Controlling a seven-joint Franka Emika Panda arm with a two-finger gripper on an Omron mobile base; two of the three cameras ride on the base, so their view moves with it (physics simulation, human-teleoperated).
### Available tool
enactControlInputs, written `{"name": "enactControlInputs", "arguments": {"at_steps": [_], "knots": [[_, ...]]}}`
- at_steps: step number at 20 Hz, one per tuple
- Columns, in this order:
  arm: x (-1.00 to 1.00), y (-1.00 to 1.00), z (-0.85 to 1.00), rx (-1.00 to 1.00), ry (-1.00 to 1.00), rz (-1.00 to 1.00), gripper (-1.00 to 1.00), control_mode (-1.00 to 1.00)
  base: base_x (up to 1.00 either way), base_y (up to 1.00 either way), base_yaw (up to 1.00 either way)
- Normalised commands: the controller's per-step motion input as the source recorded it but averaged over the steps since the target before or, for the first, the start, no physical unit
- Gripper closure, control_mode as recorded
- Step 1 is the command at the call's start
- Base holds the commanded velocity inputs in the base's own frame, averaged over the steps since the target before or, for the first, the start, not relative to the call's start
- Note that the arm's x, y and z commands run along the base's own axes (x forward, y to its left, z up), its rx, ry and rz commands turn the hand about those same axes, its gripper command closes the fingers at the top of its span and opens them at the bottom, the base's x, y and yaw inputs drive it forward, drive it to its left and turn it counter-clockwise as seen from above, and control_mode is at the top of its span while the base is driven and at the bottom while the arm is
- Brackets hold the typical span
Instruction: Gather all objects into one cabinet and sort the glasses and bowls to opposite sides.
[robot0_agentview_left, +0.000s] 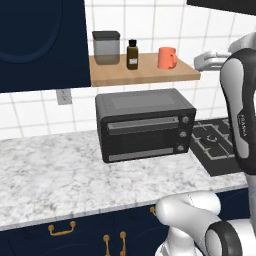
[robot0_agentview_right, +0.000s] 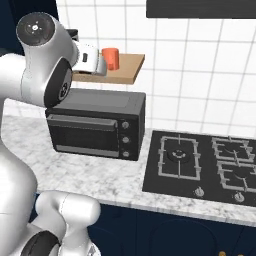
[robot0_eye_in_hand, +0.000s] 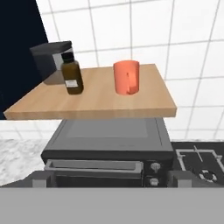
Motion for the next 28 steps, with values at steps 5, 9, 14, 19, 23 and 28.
{"name": "enactControlInputs", "arguments": {"at_steps": [5, 9, 14, 19, 23, 28], "knots": [[0.99, -0.01, -0.26, 0.00, 0.00, 0.05, -1.00, -1.00, 0.00, 0.00, 0.00], [0.85, 0.00, -0.29, 0.00, 0.00, 0.02, -1.00, -1.00, 0.00, 0.00, 0.00], [0.72, 0.00, -0.16, 0.01, 0.00, 0.00, -1.00, -1.00, 0.00, 0.00, 0.00], [0.70, -0.06, -0.03, 0.02, 0.00, 0.00, -1.00, -1.00, 0.00, 0.00, 0.00], [0.55, -0.13, 0.00, 0.02, 0.00, 0.00, -1.00, -1.00, 0.00, 0.00, 0.00], [0.34, -0.07, 0.00, 0.00, 0.00, 0.00, -1.00, -1.00, 0.00, 0.00, 0.00]]}}
